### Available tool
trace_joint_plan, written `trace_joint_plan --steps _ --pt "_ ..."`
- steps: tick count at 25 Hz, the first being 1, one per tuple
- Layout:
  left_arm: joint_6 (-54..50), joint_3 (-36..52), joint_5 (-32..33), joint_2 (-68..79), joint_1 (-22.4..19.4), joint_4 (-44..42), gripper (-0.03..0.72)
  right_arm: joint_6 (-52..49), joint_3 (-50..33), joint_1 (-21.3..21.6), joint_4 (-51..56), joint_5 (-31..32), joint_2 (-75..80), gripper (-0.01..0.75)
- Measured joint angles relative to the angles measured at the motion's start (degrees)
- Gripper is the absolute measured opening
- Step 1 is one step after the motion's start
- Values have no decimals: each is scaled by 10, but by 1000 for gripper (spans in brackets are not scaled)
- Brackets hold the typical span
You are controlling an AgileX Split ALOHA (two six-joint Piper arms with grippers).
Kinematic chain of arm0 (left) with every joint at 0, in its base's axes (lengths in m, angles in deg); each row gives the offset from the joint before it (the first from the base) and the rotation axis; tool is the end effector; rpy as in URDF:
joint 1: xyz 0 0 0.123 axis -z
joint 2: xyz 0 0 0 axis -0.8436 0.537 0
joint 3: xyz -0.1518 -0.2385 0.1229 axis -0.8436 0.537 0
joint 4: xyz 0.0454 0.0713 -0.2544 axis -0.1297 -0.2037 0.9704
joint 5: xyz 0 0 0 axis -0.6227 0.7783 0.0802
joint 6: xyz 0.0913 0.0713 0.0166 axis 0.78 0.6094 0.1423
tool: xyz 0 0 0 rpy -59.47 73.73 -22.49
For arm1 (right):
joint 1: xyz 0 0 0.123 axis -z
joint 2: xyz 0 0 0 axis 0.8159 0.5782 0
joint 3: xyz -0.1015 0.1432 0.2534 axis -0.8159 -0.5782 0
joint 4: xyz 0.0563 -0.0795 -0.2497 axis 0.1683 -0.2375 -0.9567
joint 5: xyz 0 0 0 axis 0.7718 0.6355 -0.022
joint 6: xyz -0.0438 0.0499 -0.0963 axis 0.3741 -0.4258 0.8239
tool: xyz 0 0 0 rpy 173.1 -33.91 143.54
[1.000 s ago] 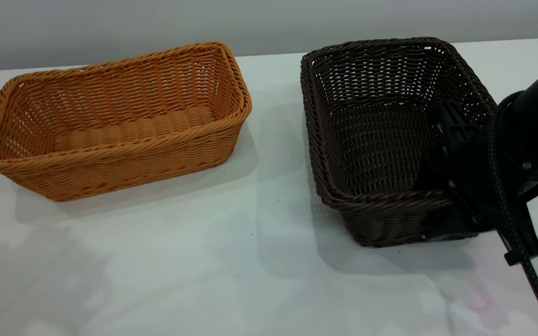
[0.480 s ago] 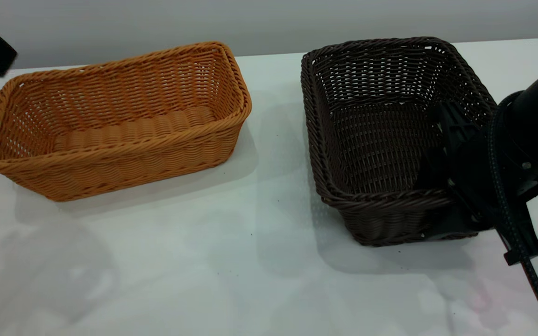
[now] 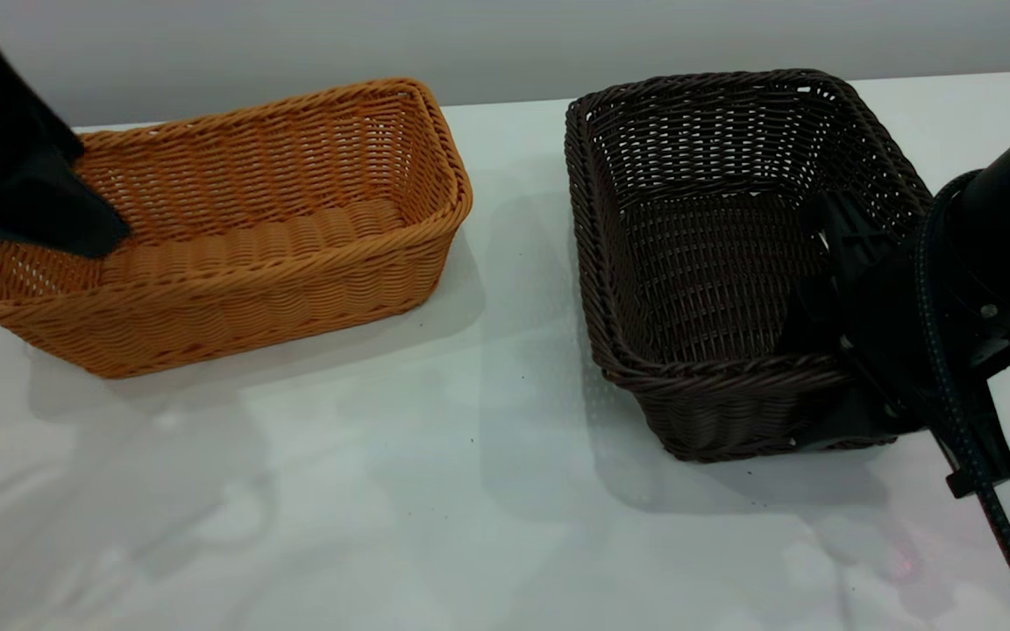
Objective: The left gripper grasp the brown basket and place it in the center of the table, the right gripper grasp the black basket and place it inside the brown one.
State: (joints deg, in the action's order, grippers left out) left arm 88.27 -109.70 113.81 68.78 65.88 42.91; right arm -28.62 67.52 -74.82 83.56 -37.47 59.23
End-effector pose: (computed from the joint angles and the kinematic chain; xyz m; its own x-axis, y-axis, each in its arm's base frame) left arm 0.2904 -0.0655 0.1929 -0.4022 0.8035 -0.4388 0.8085 0.5366 0.2417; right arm 0.2758 0.1307 0.0655 -0.3398 0.9062 0.2518 0.9013 0.2373 0.3624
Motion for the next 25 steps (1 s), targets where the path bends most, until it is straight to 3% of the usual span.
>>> trace_joint_plan --steps 7,16,25 --pt "12 0 -80 58 0 -1 555 12 0 0 0 6 0 311" --pt "23 -24 -94 137 0 1 547 27 0 0 -1 6 0 309" --pt "44 -58 -98 198 2 2 479 47 0 1 -1 4 0 309"
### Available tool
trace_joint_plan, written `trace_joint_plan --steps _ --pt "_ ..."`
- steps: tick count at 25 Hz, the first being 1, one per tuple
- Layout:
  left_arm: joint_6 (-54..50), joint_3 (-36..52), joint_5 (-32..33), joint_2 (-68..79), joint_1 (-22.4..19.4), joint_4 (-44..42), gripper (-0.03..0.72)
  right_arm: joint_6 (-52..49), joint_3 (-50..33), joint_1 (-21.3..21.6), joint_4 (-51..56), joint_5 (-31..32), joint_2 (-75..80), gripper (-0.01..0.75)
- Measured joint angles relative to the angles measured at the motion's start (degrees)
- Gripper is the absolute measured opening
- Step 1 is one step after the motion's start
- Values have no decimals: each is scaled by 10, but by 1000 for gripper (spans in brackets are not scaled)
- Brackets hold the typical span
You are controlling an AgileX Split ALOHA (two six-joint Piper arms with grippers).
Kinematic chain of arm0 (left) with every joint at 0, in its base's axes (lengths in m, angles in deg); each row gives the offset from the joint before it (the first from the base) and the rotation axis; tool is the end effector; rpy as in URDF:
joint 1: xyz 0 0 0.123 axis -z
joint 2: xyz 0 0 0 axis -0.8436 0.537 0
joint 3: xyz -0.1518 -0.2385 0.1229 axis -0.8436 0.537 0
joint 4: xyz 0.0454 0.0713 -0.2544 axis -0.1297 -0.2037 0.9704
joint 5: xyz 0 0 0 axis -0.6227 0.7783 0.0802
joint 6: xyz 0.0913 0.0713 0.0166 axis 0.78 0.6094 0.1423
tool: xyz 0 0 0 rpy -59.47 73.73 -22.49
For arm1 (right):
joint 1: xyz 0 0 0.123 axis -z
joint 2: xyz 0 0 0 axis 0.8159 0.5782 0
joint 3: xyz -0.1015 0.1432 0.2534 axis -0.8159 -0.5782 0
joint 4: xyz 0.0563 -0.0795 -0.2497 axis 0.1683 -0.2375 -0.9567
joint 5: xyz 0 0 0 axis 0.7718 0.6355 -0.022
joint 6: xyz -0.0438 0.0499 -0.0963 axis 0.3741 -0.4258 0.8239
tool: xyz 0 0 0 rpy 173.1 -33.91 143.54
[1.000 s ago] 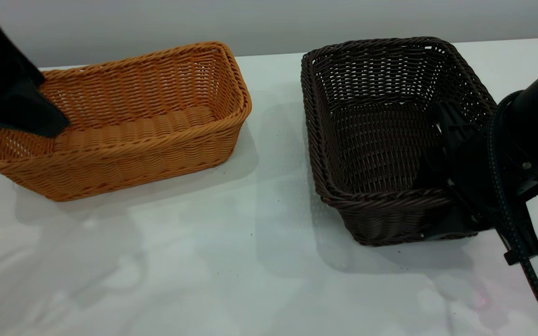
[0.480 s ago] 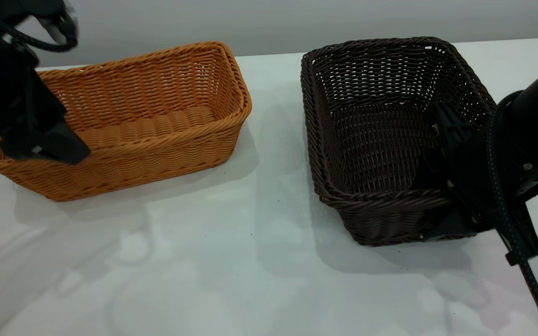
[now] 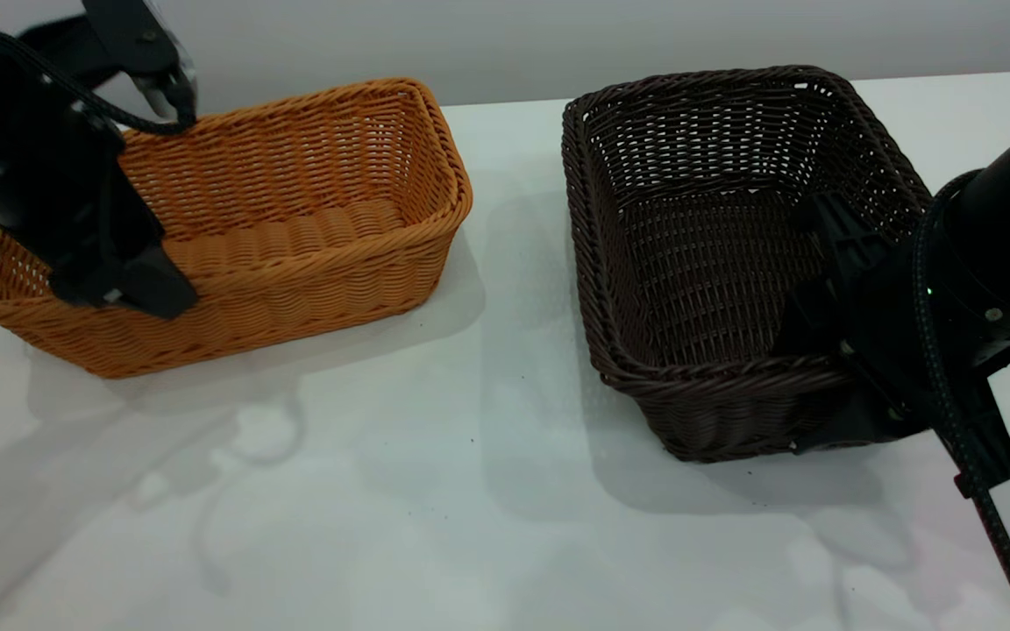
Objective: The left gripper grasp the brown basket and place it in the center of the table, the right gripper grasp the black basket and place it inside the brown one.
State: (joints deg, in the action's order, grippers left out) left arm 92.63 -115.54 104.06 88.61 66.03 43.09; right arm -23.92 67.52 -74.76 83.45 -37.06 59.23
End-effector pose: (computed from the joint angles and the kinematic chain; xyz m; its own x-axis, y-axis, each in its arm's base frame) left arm 0.3464 -0.0674 0.1136 -0.4126 0.8444 -0.3416 0.8328 0.5016 0.2340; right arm 0.2754 0.1310 0.0656 -0.4151 0.8811 0.2267 0.8705 0.3121 0.3806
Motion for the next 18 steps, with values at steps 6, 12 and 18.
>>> trace_joint_plan --steps 6,12,18 --pt "19 0 -22 29 12 0 342 22 0 0 1 -14 0 309" --pt "38 0 -28 39 15 0 120 34 0 0 -1 -22 -1 309" --pt "68 0 10 39 31 1 113 38 0 1 -2 -26 -9 309"
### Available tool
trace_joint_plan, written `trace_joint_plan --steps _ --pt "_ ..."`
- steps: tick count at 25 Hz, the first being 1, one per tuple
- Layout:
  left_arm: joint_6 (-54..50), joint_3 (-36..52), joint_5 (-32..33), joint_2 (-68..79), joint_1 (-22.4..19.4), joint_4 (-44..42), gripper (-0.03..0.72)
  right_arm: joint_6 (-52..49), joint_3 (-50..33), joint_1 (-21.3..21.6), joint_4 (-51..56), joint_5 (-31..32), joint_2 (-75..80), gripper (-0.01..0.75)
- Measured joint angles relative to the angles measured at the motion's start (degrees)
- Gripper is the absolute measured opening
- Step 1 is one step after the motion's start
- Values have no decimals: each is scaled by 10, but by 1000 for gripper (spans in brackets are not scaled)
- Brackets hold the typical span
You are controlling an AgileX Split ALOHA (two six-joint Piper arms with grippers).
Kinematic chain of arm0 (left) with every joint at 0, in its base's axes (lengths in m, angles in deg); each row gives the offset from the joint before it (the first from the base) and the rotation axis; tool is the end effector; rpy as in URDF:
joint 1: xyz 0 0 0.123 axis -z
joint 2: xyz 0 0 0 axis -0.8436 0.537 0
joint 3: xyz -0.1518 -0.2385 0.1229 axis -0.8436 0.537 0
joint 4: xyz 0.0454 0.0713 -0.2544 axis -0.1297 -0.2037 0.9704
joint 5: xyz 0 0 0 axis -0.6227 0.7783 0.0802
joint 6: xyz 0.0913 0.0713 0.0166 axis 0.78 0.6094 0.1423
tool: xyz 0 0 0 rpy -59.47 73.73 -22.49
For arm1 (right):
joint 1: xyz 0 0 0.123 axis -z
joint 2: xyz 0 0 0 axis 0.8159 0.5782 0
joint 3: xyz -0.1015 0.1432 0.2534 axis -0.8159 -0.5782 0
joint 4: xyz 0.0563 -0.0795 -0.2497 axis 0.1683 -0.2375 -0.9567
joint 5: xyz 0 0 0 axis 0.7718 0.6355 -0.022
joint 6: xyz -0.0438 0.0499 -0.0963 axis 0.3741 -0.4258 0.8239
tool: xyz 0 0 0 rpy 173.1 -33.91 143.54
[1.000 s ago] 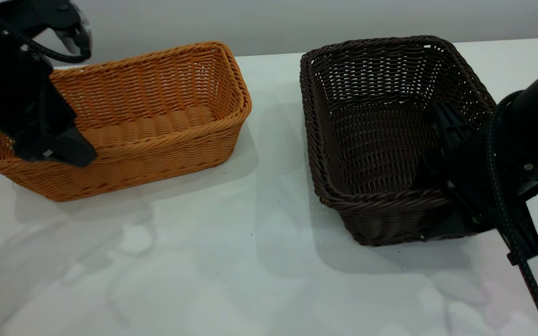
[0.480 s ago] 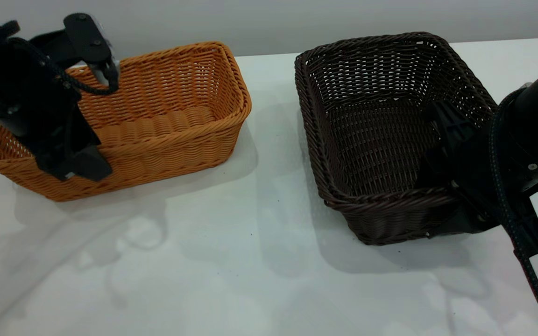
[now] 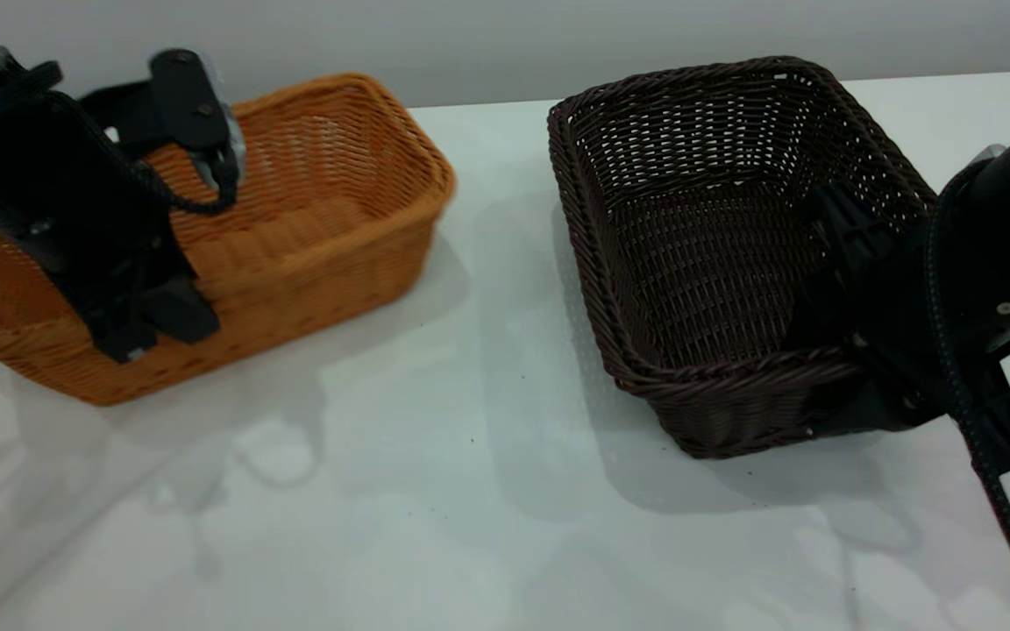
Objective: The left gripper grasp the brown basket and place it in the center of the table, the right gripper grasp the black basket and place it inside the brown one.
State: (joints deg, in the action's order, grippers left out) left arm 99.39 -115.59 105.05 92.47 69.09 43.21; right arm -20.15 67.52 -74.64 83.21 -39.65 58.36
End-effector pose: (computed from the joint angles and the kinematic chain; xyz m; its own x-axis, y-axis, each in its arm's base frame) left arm 0.3392 -0.0861 0.0895 -0.2851 0.9167 -0.2801 0.9161 0.3465 0.2018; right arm 0.2794 0.1264 0.0695 -0.4628 0.8724 0.1571 0.8329 0.3673 0.4139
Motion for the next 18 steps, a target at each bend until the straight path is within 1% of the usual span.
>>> trace_joint_plan --steps 2,6,13,18 --pt "15 0 17 0 12 6 113 0 0 3 -1 -1 -11 309" --pt "39 0 53 0 39 20 113 2 0 26 -4 -2 -39 309" --pt "42 0 97 0 51 18 113 1 0 98 -53 9 -105 304" --pt "41 1 112 -6 85 16 113 3 1 143 -102 39 -137 303"
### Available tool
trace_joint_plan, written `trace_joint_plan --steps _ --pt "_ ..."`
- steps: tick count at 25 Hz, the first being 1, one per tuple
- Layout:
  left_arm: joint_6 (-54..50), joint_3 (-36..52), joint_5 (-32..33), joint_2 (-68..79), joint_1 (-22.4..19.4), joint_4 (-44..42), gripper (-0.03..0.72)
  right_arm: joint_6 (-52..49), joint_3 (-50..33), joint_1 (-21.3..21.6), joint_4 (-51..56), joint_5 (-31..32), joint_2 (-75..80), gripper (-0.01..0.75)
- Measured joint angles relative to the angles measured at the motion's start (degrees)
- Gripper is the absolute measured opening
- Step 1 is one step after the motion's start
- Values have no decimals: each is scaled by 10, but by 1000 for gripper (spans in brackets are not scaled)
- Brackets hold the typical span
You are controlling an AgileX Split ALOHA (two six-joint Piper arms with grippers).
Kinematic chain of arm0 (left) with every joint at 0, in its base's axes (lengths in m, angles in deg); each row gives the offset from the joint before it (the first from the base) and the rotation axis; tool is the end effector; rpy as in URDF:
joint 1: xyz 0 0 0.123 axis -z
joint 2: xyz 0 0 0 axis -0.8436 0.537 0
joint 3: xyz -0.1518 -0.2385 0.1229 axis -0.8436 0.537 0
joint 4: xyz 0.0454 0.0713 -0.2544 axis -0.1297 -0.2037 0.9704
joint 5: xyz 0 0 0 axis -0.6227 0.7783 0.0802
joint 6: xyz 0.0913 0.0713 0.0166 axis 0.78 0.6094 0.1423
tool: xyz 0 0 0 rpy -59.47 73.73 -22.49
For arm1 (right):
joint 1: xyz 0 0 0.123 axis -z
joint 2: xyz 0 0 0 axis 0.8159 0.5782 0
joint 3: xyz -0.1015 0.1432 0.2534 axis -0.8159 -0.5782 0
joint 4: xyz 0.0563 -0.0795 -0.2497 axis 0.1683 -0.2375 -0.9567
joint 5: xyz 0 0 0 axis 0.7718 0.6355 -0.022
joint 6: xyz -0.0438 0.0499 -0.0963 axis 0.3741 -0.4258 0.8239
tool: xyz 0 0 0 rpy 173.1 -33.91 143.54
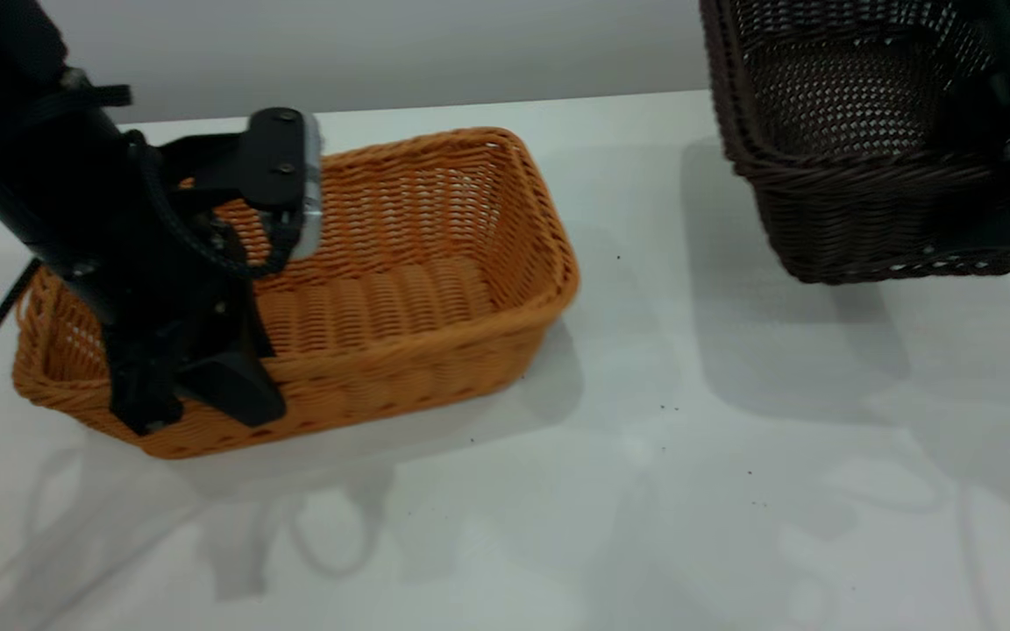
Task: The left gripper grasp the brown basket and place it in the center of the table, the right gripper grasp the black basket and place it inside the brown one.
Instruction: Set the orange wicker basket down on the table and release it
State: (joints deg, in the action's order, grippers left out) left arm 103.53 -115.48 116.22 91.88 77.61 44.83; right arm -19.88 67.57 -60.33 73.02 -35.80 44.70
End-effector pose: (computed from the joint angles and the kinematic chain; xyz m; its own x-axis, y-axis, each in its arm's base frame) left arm 0.3000 -0.1375 0.0895 -0.1005 0.9586 -0.2663 0.9928 0.1140 0.0358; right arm 0.2992 0.0591 0.1405 -0.4340 0.8989 0.0605 0.7397 0.3173 0.5934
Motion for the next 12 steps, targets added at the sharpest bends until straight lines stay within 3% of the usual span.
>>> trace_joint_plan --steps 12 --pt "-35 0 -2 -1 116 14 113 55 83 11 -9 78 0 303"
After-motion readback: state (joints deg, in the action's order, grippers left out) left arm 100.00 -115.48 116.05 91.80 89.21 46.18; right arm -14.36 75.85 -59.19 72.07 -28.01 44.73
